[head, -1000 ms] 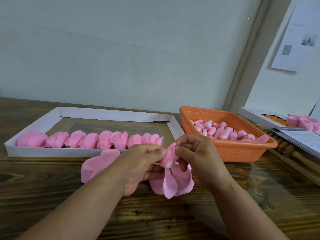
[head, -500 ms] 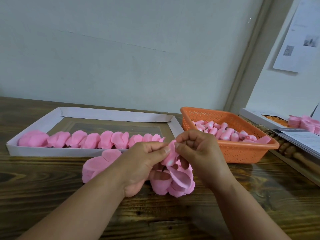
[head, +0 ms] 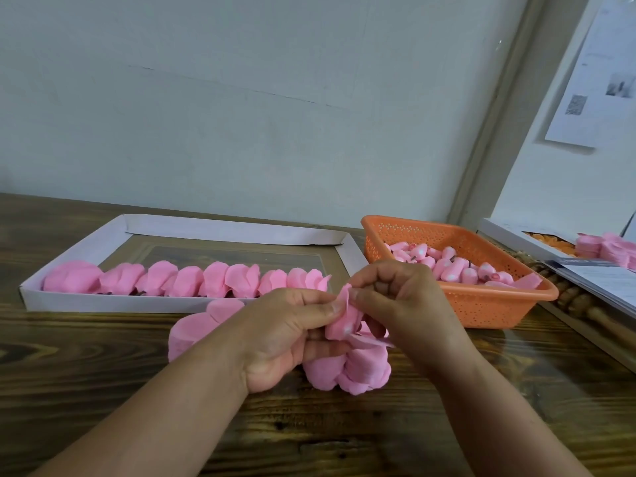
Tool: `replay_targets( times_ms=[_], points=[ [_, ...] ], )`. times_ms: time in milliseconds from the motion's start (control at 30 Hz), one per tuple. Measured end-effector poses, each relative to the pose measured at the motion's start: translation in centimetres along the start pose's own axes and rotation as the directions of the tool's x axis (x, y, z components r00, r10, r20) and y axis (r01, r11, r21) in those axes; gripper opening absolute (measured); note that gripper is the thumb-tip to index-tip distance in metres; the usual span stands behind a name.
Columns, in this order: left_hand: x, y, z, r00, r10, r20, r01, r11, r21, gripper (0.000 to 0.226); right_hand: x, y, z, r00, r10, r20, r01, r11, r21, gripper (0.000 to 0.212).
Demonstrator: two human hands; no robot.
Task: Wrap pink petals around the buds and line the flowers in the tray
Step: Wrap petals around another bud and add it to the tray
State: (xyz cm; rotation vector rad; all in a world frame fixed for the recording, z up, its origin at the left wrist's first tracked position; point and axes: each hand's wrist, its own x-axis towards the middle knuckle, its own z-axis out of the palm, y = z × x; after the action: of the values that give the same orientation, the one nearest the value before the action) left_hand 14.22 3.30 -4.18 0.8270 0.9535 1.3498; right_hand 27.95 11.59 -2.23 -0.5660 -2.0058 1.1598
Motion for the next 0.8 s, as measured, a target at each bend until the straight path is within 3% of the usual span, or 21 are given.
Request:
replay_targets(
  times_ms=[100,333,500,600,667,800],
  points=[
    [-0.1,-0.1,0.3,1.0,-0.002,0.028,0.002,1.0,0.001,0.017,0.1,-0.1,-0.1,1.0,0.013,0.014,-0.013,1.0,0.003,0.013],
    [0.1,-0.2,0.5,0.999,-0.017,-0.048,0.015,0.999,-0.032,0.024,0.2,0.2,-0.2,1.0,0.008,-0.004,-0.008,1.0,0.02,0.011],
    [0.0,0.1,0.4,0.997,-0.015,-0.08,0.008,0.996,-0.089,0.02,-0.1,0.5,-1.6,0.966,-0.182,-0.182,0.204,0.973,0.109,0.009],
    [-0.1,0.4,0.4,0.995,-0.013,-0.101,0.0,0.993,-0.119,0.018,-1.1,0.6,-3.1,0.939,-0.343,0.012,0.343,0.939,0.034,0.033],
    [-0.2,0.6,0.4,0.994,-0.008,-0.108,-0.004,0.993,-0.115,0.017,-1.7,0.6,-3.5,0.926,-0.341,0.165,0.359,0.929,-0.093,0.045],
    [-0.3,0.6,0.6,0.997,-0.01,-0.082,0.001,0.994,-0.113,0.025,-2.4,0.8,-2.9,0.932,-0.294,0.214,0.345,0.901,-0.263,0.033]
  ],
)
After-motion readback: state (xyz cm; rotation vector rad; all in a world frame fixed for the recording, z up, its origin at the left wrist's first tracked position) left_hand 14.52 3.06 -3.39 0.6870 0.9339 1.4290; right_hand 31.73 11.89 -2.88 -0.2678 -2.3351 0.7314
